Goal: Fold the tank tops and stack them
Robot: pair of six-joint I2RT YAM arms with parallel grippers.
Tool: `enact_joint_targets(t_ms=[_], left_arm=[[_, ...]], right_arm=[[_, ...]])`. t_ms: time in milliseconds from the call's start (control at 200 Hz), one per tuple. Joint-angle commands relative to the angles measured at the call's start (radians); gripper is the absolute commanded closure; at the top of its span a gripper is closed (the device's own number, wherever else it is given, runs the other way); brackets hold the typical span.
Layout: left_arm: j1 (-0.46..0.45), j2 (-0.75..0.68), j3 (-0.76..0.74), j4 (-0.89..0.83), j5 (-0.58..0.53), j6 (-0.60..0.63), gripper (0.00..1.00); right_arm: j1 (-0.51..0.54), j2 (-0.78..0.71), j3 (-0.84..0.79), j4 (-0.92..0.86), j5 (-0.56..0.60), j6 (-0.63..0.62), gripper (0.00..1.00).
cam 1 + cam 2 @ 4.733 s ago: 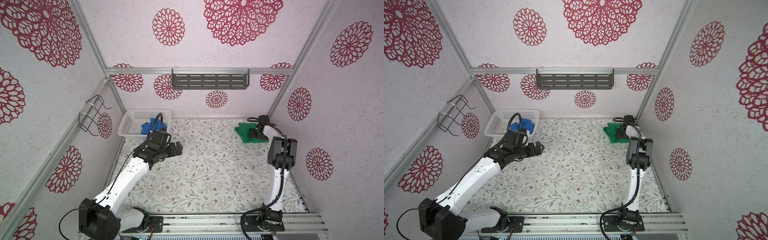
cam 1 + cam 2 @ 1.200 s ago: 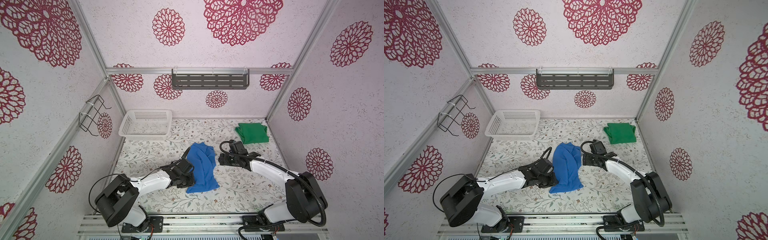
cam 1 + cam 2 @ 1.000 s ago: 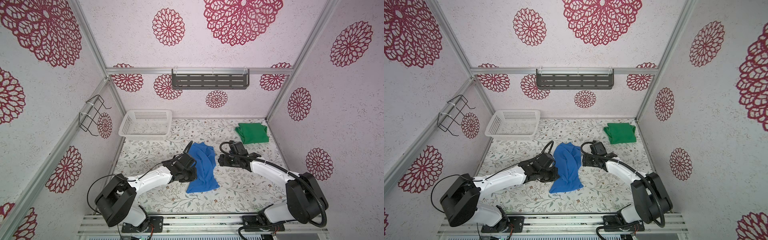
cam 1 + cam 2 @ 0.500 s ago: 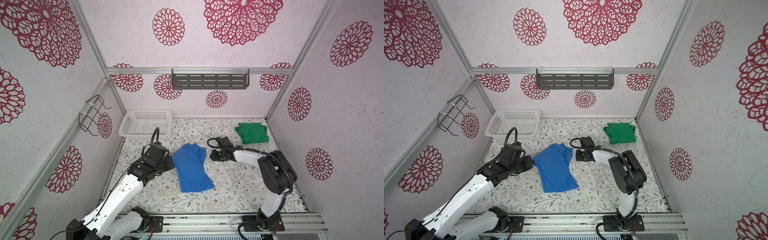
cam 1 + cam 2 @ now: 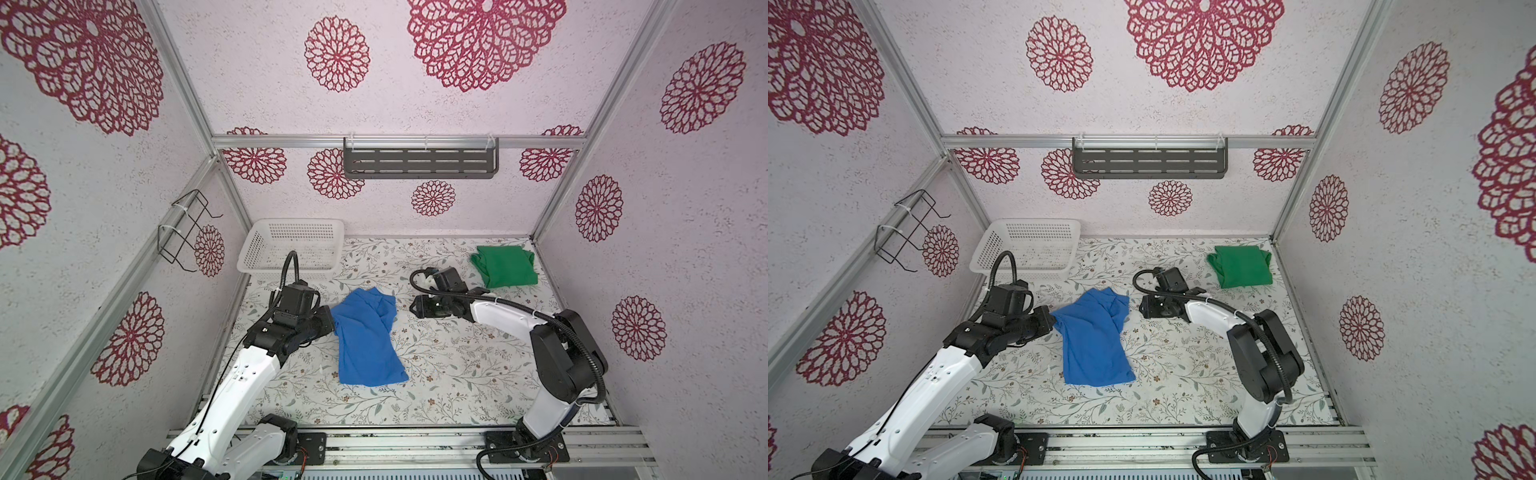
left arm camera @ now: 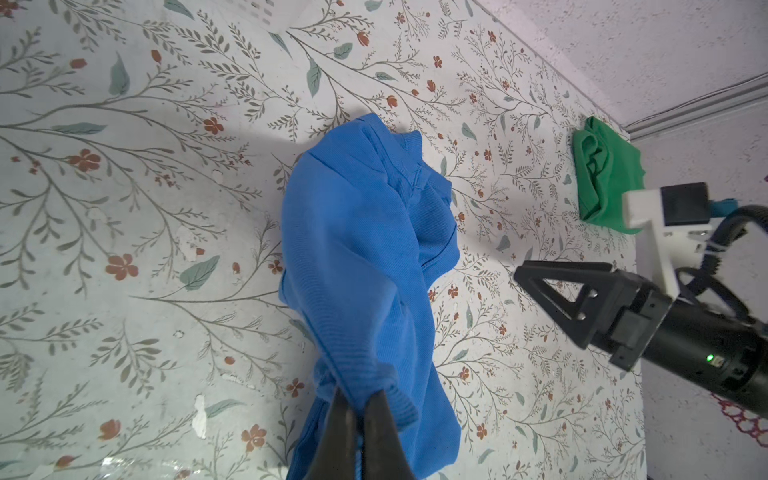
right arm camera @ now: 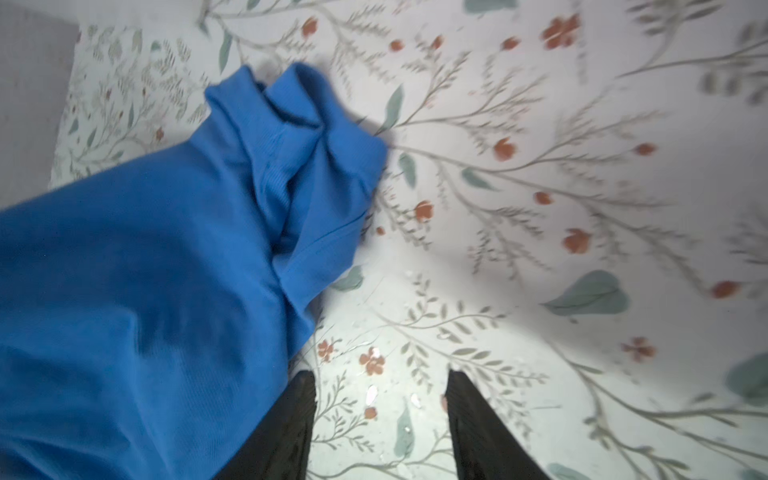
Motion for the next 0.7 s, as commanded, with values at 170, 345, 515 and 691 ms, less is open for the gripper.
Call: enact_joint_targets(t_ms=[170, 345, 515, 691], left_arm=[[0.003, -0.022, 0.002, 0.025, 0.023, 0.011, 1.00], [0.031, -0.060, -0.034, -0.025, -0.017, 0.045, 1.00], [0.127, -0.038, -0.102, 0.006, 0.011, 0.078, 1.00], [0.170, 0.063, -0.081, 0.048, -0.008, 0.113, 0.98]], right_arm=[[0.055, 0.218, 0.140, 0.163, -0.026, 0.130, 0.40], [0.046, 0.250, 0.194, 0.117, 0.075, 0.097, 0.95], [-0.055, 0.101, 0.122, 0.058, 0.172, 0.043, 1.00], [-0.132, -0.116, 0.063, -0.041, 0.233, -0.020, 1.00]])
